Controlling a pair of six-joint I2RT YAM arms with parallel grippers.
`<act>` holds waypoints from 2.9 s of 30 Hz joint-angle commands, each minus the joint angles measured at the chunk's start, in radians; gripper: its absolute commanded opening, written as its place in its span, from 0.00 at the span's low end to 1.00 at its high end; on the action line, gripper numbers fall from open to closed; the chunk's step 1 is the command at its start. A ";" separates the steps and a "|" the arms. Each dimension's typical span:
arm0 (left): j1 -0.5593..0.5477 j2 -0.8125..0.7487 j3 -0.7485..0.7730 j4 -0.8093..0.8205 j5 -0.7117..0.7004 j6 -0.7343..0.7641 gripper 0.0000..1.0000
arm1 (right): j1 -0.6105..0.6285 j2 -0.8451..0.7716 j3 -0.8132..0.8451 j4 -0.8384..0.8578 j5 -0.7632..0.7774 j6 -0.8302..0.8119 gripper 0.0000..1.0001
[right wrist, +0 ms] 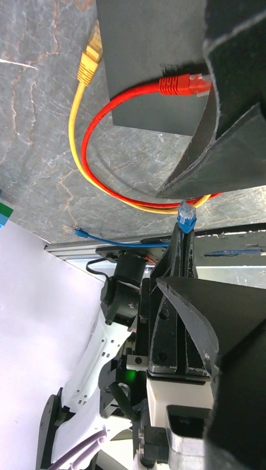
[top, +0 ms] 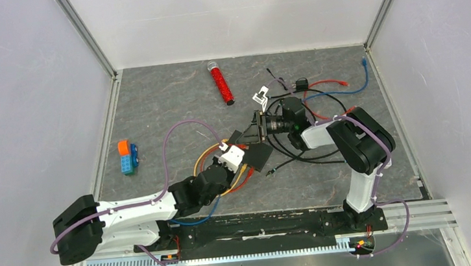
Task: Insert the plug into the switch port
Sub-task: Insert the connector into the switch port.
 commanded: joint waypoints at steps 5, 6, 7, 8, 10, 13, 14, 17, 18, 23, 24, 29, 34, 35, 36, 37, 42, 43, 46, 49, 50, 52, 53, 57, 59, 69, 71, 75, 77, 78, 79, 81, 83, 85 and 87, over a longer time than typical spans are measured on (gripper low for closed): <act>0.003 0.002 0.003 0.073 -0.002 0.039 0.02 | 0.045 -0.007 0.046 -0.226 0.043 -0.173 0.57; 0.004 0.000 0.003 0.073 -0.003 0.039 0.02 | 0.046 -0.007 0.057 -0.274 0.052 -0.206 0.57; 0.003 -0.003 0.003 0.073 -0.003 0.040 0.02 | 0.048 -0.005 0.066 -0.301 0.055 -0.221 0.57; 0.004 -0.005 0.004 0.072 -0.002 0.041 0.02 | 0.049 -0.004 0.067 -0.303 0.054 -0.223 0.57; 0.003 -0.007 0.002 0.073 -0.001 0.042 0.02 | 0.057 -0.006 0.065 -0.286 0.041 -0.212 0.57; 0.004 -0.007 -0.001 0.079 -0.001 0.043 0.02 | 0.064 -0.008 0.053 -0.208 0.025 -0.167 0.36; 0.003 -0.007 -0.001 0.079 -0.006 0.038 0.02 | 0.065 -0.004 0.044 -0.156 0.013 -0.132 0.24; 0.005 -0.015 0.003 0.063 -0.027 -0.005 0.02 | 0.065 0.014 0.009 0.012 -0.021 -0.021 0.00; 0.004 -0.023 0.006 0.051 -0.025 -0.024 0.03 | 0.065 0.019 -0.004 0.092 -0.031 0.008 0.00; 0.018 -0.071 0.023 -0.051 0.044 -0.124 0.30 | 0.063 0.065 -0.044 0.416 -0.085 0.178 0.00; 0.022 -0.082 0.022 -0.069 0.063 -0.134 0.33 | 0.064 0.078 -0.050 0.487 -0.086 0.226 0.00; 0.038 -0.129 0.017 -0.124 0.092 -0.166 0.37 | 0.064 0.145 -0.050 0.750 -0.078 0.421 0.00; 0.070 -0.149 0.024 -0.136 0.125 -0.173 0.38 | 0.063 0.161 -0.055 0.755 -0.076 0.419 0.00; 0.078 -0.150 0.031 -0.139 0.141 -0.177 0.38 | 0.063 0.159 -0.056 0.744 -0.077 0.409 0.00; 0.085 -0.148 0.040 -0.144 0.161 -0.181 0.38 | 0.063 0.155 -0.057 0.725 -0.078 0.390 0.00; 0.090 -0.145 0.049 -0.149 0.175 -0.180 0.38 | 0.064 0.151 -0.059 0.697 -0.077 0.370 0.00; 0.091 -0.106 0.101 -0.183 0.210 -0.182 0.39 | 0.064 0.130 -0.065 0.584 -0.068 0.264 0.00; 0.091 -0.100 0.111 -0.189 0.216 -0.187 0.39 | 0.063 0.127 -0.068 0.566 -0.064 0.247 0.00; 0.092 -0.094 0.132 -0.195 0.220 -0.208 0.39 | 0.063 0.126 -0.073 0.551 -0.059 0.228 0.00; 0.091 -0.101 0.130 -0.224 0.216 -0.216 0.37 | 0.063 0.125 -0.071 0.548 -0.051 0.227 0.00; 0.091 -0.107 0.129 -0.227 0.213 -0.218 0.36 | 0.063 0.125 -0.069 0.544 -0.051 0.226 0.00; 0.091 -0.112 0.122 -0.225 0.208 -0.221 0.32 | 0.063 0.122 -0.066 0.530 -0.050 0.219 0.00; 0.092 -0.114 0.120 -0.227 0.203 -0.222 0.31 | 0.063 0.119 -0.065 0.521 -0.049 0.214 0.00; 0.092 -0.116 0.113 -0.219 0.174 -0.218 0.13 | 0.064 0.098 -0.072 0.447 -0.033 0.156 0.00; 0.094 -0.115 0.112 -0.209 0.164 -0.214 0.02 | 0.063 0.086 -0.076 0.395 -0.022 0.117 0.00; 0.117 -0.063 0.108 -0.194 0.160 -0.180 0.02 | 0.011 0.044 -0.071 0.290 -0.003 0.070 0.32; 0.131 -0.041 0.108 -0.225 0.175 -0.176 0.02 | -0.024 0.026 -0.077 0.236 0.017 0.044 0.35; 0.140 0.021 0.108 -0.263 0.198 -0.160 0.02 | -0.103 -0.035 -0.042 -0.060 0.086 -0.167 0.43; 0.140 0.047 0.102 -0.261 0.206 -0.170 0.02 | -0.126 -0.044 0.038 -0.347 0.146 -0.359 0.45; 0.142 0.064 0.100 -0.259 0.205 -0.180 0.02 | -0.129 -0.035 0.107 -0.469 0.182 -0.466 0.46; 0.145 0.080 0.101 -0.262 0.200 -0.194 0.02 | -0.130 -0.023 0.156 -0.609 0.221 -0.546 0.47; 0.154 0.109 0.103 -0.264 0.203 -0.211 0.02 | -0.134 0.021 0.254 -0.723 0.239 -0.648 0.48; 0.167 0.134 0.103 -0.264 0.206 -0.223 0.02 | -0.141 0.058 0.305 -0.748 0.206 -0.678 0.50; 0.196 0.161 0.114 -0.275 0.230 -0.235 0.02 | -0.144 0.093 0.354 -0.770 0.194 -0.699 0.50; 0.233 0.186 0.133 -0.286 0.271 -0.251 0.02 | -0.144 0.122 0.392 -0.777 0.185 -0.726 0.51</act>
